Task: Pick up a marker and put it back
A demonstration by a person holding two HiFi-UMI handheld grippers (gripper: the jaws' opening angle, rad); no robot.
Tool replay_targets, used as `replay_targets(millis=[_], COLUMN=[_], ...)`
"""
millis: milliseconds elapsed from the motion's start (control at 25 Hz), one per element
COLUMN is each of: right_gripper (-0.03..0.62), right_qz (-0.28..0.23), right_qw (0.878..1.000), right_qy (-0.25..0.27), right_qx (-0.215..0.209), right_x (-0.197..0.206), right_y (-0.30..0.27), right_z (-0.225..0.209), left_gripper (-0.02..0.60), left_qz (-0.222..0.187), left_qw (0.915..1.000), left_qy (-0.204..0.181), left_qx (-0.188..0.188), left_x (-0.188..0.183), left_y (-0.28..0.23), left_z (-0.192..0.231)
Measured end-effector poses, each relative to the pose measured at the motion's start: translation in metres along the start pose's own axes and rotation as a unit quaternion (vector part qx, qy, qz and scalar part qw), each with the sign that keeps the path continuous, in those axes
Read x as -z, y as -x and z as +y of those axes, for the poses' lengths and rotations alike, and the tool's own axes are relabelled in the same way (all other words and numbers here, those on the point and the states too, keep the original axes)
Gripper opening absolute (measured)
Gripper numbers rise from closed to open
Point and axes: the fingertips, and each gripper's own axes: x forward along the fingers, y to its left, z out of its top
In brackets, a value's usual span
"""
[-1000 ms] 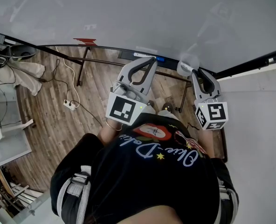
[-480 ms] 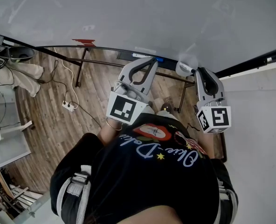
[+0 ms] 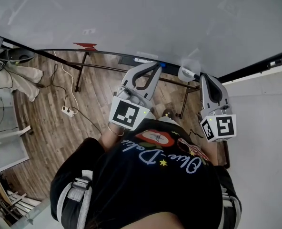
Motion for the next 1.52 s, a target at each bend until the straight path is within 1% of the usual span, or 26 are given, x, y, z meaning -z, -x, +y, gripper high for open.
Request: replay_targets(millis=[400,560,720,920,1520], right_gripper=[0.000,0.000,0.000,0.000,0.000], right_qz=[-0.009,-0.009,-0.008,-0.012,-0.012], right_qw=[1.000,1.000,1.000,1.000,1.000], right_qy=[0.010,0.013,0.002,0.003,0.004], right_qx=[0.001,0.003,0.003,0.013,0.023], right_x=[-0.012,-0.012,-0.009,-0.010,-0.009], right_y=[0.001,0.000,0.001,0.003,0.007], right_z=[0.005,0.005,0.008,0.004,0.004], left_gripper=[0.003,0.003,0.004,0.003,0.003], left_qz=[-0.003,-0.004,-0.004,0.002,-0.003], left_qw=[1.0000,1.0000,0.9999,0.9999,0.9998], left_qy=[0.000,-0.001,-0.002,0.005,0.007], left_qx=[0.009,0.009,0.011,0.013,0.017], left_x=[-0.002,-0.001,0.000,0.003,0.004], left_y=[0.001,0.000,0.000,-0.002,-0.002], left_z=[-0.001,-0.002,-0.001,-0.001,-0.002])
